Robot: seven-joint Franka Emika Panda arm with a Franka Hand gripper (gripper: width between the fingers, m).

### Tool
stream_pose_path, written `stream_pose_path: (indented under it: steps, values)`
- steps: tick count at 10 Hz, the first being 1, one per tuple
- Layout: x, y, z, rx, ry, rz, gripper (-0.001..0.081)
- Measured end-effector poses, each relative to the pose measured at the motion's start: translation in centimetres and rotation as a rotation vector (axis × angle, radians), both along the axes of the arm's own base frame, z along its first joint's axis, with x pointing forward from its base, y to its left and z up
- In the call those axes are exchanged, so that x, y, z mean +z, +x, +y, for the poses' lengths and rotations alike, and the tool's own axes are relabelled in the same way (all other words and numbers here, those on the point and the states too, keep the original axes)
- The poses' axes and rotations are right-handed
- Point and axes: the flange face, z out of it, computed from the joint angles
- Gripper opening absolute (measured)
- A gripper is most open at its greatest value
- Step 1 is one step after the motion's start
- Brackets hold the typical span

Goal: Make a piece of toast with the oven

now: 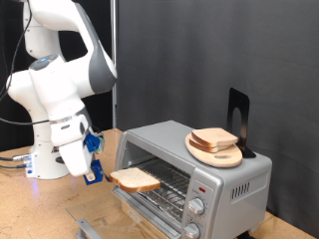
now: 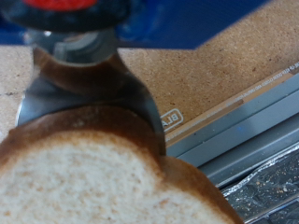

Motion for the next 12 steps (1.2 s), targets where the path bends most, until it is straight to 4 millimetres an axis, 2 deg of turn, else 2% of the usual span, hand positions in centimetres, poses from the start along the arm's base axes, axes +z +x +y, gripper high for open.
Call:
stream_pose_path:
  steps: [7,12]
  values:
    - [0.0,0.3,4.8,0.023,-0.025,0.011,0.0365]
    - [-0.2,-1.4,7.6,0.073,-0.064,0.019,0.0365]
